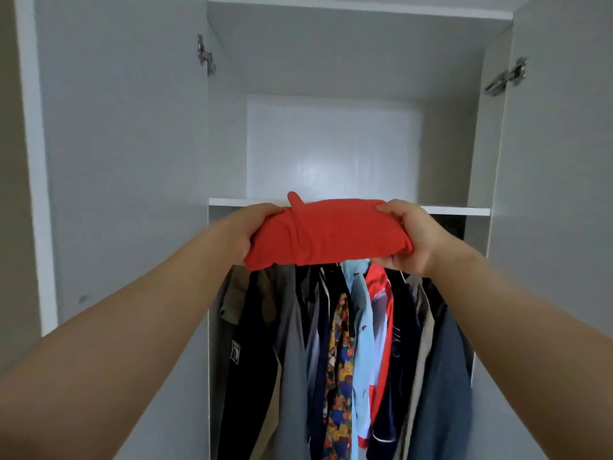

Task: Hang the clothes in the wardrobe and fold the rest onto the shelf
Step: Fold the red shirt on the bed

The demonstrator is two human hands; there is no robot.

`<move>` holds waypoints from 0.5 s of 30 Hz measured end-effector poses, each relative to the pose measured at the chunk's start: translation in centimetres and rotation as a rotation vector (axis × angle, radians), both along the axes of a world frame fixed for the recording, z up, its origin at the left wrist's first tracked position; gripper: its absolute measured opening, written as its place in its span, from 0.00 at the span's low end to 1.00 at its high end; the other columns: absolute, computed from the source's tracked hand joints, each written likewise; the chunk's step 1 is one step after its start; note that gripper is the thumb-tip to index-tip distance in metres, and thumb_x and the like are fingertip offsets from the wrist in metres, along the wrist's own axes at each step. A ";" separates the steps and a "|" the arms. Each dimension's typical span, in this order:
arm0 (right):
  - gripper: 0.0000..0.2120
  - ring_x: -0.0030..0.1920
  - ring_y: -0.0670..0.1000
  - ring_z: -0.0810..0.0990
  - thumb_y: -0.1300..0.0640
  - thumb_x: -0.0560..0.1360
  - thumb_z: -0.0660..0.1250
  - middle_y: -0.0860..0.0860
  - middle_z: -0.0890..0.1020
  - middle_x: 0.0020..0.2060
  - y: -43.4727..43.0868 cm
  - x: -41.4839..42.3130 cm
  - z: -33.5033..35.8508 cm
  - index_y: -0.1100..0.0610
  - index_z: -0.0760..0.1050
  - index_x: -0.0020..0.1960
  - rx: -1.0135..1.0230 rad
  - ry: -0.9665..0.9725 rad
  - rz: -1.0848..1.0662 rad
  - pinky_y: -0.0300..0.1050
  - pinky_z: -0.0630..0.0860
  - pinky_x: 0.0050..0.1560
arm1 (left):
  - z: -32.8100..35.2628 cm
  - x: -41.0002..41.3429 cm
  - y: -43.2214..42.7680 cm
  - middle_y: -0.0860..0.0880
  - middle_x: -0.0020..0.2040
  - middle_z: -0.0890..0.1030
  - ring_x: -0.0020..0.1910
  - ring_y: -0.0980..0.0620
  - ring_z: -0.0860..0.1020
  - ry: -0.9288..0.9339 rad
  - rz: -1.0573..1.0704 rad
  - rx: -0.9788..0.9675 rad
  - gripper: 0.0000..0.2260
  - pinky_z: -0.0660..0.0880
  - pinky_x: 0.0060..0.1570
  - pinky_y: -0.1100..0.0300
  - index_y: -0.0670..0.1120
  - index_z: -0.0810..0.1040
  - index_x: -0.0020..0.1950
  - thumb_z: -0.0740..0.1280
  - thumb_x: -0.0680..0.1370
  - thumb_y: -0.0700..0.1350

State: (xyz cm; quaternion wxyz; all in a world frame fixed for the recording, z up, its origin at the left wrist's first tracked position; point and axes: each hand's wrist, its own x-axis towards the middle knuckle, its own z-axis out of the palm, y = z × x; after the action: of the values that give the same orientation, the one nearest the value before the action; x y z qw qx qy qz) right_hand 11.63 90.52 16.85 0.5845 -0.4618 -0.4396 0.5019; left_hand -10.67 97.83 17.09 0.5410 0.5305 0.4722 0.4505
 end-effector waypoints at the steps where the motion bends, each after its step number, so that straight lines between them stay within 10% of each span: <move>1: 0.04 0.27 0.48 0.79 0.53 0.74 0.63 0.50 0.80 0.27 2.2 0.4 1.0 0.53 0.74 0.44 0.031 0.009 0.024 0.41 0.78 0.28 | 0.8 0.2 2.0 0.45 0.33 0.81 0.32 0.47 0.77 -0.025 0.016 0.033 0.11 0.73 0.34 0.59 0.45 0.77 0.38 0.65 0.76 0.50; 10: 0.03 0.40 0.54 0.79 0.57 0.74 0.65 0.54 0.78 0.44 19.8 2.4 8.3 0.56 0.75 0.47 0.220 0.194 0.209 0.46 0.80 0.36 | 7.0 2.1 15.4 0.47 0.23 0.77 0.22 0.51 0.76 -0.218 0.147 0.089 0.14 0.71 0.27 0.65 0.41 0.73 0.36 0.55 0.79 0.40; 15: 0.03 0.48 0.51 0.77 0.64 0.76 0.63 0.54 0.75 0.51 28.8 0.6 9.4 0.58 0.72 0.48 0.343 0.240 0.197 0.46 0.78 0.45 | 8.5 2.7 22.6 0.46 0.56 0.78 0.59 0.47 0.77 -0.425 0.313 0.119 0.16 0.74 0.49 0.58 0.39 0.74 0.63 0.51 0.82 0.41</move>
State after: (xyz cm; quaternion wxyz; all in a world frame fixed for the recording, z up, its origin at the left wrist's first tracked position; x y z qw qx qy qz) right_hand 12.25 119.37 26.27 0.6508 -0.2475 -0.4888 0.5255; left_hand -7.94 120.42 25.59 0.5196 0.3754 0.3969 0.6569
